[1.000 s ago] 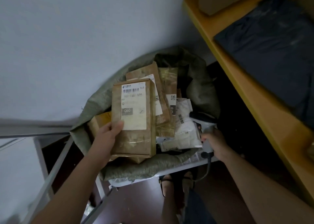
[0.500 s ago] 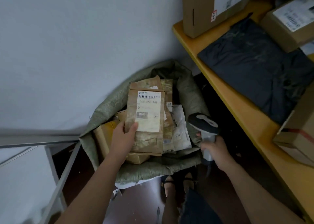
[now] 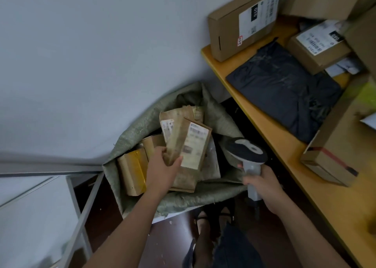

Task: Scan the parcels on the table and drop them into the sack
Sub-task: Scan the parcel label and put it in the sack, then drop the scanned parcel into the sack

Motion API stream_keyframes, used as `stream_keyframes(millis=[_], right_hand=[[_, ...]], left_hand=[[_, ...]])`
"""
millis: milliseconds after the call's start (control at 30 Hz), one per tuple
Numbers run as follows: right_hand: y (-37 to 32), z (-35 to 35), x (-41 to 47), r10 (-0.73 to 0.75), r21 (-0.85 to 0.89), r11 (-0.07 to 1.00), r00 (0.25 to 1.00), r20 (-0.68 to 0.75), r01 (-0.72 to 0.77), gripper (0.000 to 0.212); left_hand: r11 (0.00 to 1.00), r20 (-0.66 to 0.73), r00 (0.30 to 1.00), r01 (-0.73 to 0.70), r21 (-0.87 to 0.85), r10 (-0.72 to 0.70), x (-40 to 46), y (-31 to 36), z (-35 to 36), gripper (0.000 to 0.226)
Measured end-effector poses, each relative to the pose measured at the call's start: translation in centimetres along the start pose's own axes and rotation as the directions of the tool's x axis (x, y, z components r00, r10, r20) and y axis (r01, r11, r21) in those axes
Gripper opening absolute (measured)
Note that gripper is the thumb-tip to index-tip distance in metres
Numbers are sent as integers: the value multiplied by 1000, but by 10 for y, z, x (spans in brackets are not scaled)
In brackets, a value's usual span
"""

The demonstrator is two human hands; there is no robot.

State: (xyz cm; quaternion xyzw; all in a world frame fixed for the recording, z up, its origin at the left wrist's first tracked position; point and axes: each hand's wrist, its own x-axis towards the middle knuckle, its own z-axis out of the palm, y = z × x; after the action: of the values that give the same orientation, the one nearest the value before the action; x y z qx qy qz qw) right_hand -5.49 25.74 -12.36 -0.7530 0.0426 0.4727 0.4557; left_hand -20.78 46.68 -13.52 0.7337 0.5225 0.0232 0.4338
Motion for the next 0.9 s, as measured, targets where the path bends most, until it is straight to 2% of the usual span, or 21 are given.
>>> stream_keyframes(millis=[100, 200, 267, 333, 400, 467, 533, 600, 700, 767, 833, 900], right_hand=[[-11, -5, -14, -61, 29, 998, 998, -27, 62, 40], [-14, -1, -18, -95, -26, 995, 995, -4, 95, 31], [-11, 2, -17, -111, -97, 989, 993, 27, 113, 21], [-6, 3, -13, -114, -128, 985, 993, 32, 117, 21], [-3, 5, -10, -120, -129, 984, 993, 6, 119, 25], [-1, 5, -9, -145, -135, 981, 989, -34, 139, 27], [1, 6, -6, -174, -178, 971, 983, -59, 162, 20], [6, 8, 2, -221, -249, 949, 971, -85, 194, 20], [13, 14, 17, -288, -385, 891, 955, -75, 239, 21], [19, 19, 27, -293, -428, 868, 955, -37, 250, 36], [26, 26, 37, -306, -459, 851, 951, -40, 255, 51], [34, 34, 48, -319, -459, 851, 945, -66, 255, 49]], left_hand=[[977, 86, 991, -117, 176, 103, -10, 7, 15, 42], [914, 235, 962, -217, 342, 140, -16, 16, 38, 42], [898, 310, 939, -258, 357, 146, -13, 15, 52, 44], [954, 282, 956, -156, 257, 80, -4, 8, 57, 44], [994, 88, 996, 20, 107, -29, 3, -4, 53, 50], [987, -136, 979, 159, 29, -154, 5, -22, 39, 40], [938, -270, 904, 347, 15, -330, 5, -50, 23, 37], [830, -332, 779, 557, -22, -532, 5, -82, 7, 47], [683, -394, 598, 722, -114, -698, 14, -132, -4, 56], [658, -416, 552, 734, -168, -723, 21, -159, -8, 61], [656, -424, 544, 733, -179, -724, 32, -181, -9, 64], [620, -378, 516, 747, -239, -769, 43, -195, -10, 70]])
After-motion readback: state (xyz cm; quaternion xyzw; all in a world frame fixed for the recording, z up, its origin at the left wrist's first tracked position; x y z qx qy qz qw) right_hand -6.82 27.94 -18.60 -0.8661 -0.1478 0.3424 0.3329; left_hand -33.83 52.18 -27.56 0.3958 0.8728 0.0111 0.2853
